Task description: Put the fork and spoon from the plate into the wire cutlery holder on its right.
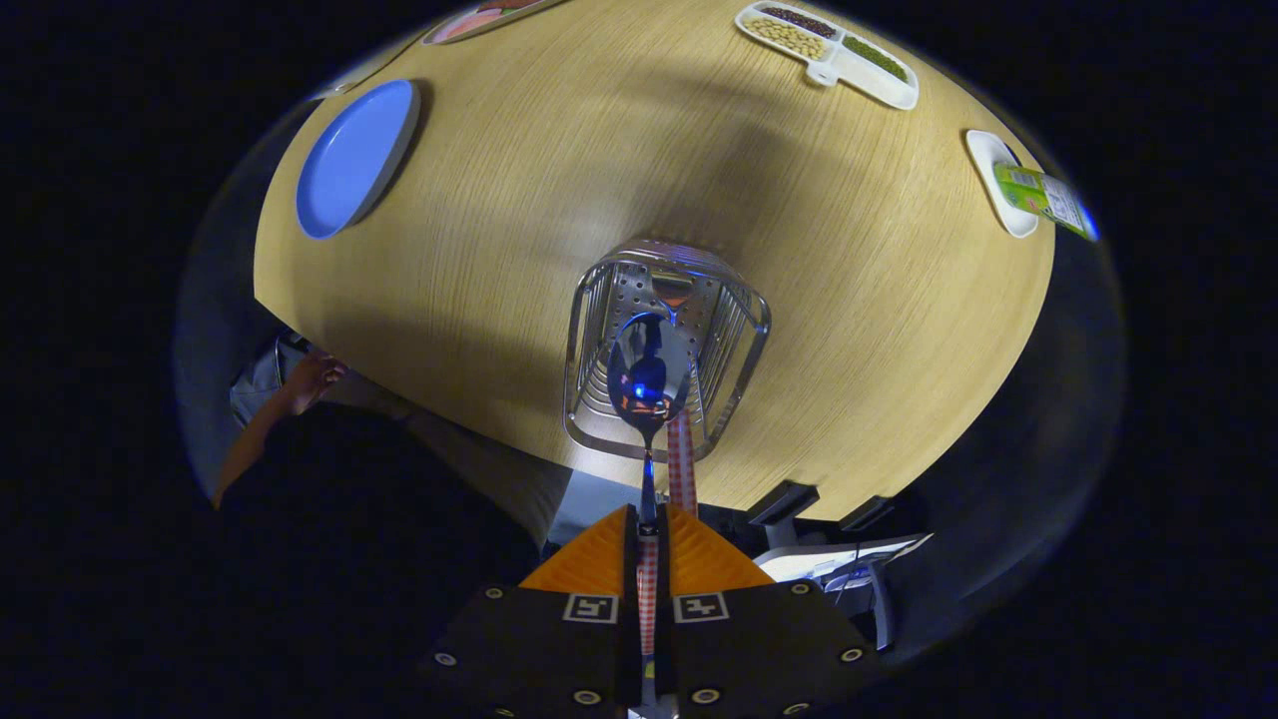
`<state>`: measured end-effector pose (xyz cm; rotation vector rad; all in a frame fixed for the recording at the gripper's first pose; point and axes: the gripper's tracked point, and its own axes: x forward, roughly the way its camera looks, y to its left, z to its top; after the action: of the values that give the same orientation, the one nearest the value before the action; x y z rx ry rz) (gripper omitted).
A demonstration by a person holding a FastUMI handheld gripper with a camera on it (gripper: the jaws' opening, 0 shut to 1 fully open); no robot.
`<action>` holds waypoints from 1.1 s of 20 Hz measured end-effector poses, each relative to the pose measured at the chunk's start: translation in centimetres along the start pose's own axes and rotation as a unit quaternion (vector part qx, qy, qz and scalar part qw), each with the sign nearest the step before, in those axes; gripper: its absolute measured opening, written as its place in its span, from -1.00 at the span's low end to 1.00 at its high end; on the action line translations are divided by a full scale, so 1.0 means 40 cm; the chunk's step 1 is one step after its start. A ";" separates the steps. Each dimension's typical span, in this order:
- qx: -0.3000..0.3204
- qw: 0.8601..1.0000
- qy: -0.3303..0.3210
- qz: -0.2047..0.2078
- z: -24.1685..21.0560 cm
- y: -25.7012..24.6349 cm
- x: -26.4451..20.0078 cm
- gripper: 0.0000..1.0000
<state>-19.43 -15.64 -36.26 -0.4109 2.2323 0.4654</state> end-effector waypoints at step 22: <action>0.035 0.998 0.021 0.052 0.081 0.028 -0.066 -0.70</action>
<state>-16.18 -12.81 -35.98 -0.2700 2.3108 0.4354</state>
